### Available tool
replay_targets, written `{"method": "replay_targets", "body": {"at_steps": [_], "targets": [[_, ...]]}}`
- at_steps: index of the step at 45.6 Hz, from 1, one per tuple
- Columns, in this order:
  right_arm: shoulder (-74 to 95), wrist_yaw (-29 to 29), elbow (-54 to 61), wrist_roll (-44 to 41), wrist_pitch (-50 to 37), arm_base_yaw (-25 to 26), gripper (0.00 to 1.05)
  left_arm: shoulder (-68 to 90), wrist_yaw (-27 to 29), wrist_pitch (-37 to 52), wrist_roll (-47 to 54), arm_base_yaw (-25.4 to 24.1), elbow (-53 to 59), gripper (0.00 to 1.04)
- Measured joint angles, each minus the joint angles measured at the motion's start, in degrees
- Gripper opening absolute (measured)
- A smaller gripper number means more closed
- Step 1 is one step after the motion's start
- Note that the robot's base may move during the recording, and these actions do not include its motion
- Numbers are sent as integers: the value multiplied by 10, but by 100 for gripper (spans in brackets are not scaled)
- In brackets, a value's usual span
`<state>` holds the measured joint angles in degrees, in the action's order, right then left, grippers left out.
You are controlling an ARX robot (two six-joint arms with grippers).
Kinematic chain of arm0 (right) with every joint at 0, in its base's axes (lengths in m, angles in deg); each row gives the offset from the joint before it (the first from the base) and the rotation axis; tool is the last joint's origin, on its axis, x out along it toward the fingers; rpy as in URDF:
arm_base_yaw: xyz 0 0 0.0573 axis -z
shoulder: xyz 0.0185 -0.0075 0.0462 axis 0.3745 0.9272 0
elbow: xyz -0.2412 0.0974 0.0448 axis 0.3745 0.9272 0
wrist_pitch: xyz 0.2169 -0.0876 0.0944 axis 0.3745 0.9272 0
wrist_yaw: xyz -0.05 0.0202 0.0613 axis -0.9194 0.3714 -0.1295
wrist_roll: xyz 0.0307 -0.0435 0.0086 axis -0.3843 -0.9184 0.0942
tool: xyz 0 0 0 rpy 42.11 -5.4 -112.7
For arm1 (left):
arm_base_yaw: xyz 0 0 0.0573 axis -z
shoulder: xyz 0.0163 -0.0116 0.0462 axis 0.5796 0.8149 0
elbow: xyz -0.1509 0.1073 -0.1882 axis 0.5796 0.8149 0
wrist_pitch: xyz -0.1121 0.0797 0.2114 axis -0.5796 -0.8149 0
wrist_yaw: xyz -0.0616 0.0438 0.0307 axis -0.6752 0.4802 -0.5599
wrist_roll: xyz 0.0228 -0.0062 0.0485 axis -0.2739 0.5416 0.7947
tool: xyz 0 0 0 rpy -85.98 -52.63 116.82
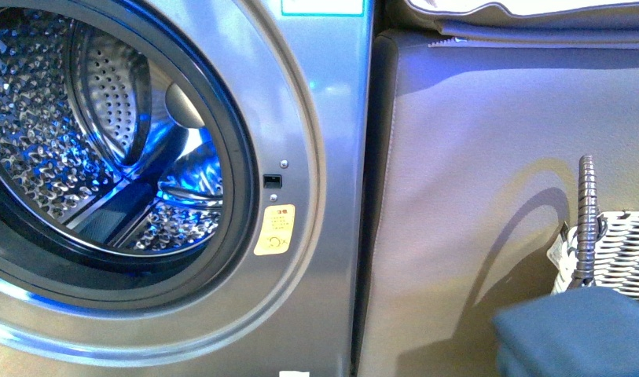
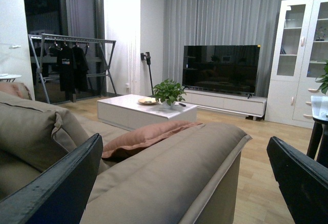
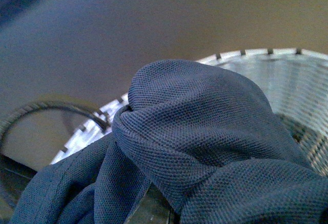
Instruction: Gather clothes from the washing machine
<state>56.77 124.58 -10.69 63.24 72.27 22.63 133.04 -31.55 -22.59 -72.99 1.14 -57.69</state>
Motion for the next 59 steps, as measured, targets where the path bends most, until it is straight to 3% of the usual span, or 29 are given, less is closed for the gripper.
{"method": "replay_targets", "body": {"at_steps": [4, 14, 21, 25, 36, 43, 51, 59], "targets": [[59, -19, 20, -33, -15, -9, 10, 0, 0, 0, 0, 0, 0, 98], [168, -47, 49, -56, -66, -20, 51, 0, 0, 0, 0, 0, 0, 98], [143, -37, 58, -41, -58, -24, 85, 0, 0, 0, 0, 0, 0, 98], [89, -29, 71, -24, -50, -35, 99, 0, 0, 0, 0, 0, 0, 98], [-82, -30, 96, 35, -47, -114, 97, 0, 0, 0, 0, 0, 0, 98], [-165, -61, 103, 79, -60, -179, 97, 0, 0, 0, 0, 0, 0, 98], [-273, -132, 119, 103, -75, -268, 97, 0, 0, 0, 0, 0, 0, 98], [-406, -280, 154, 93, -52, -399, 97, 0, 0, 0, 0, 0, 0, 98]]}}
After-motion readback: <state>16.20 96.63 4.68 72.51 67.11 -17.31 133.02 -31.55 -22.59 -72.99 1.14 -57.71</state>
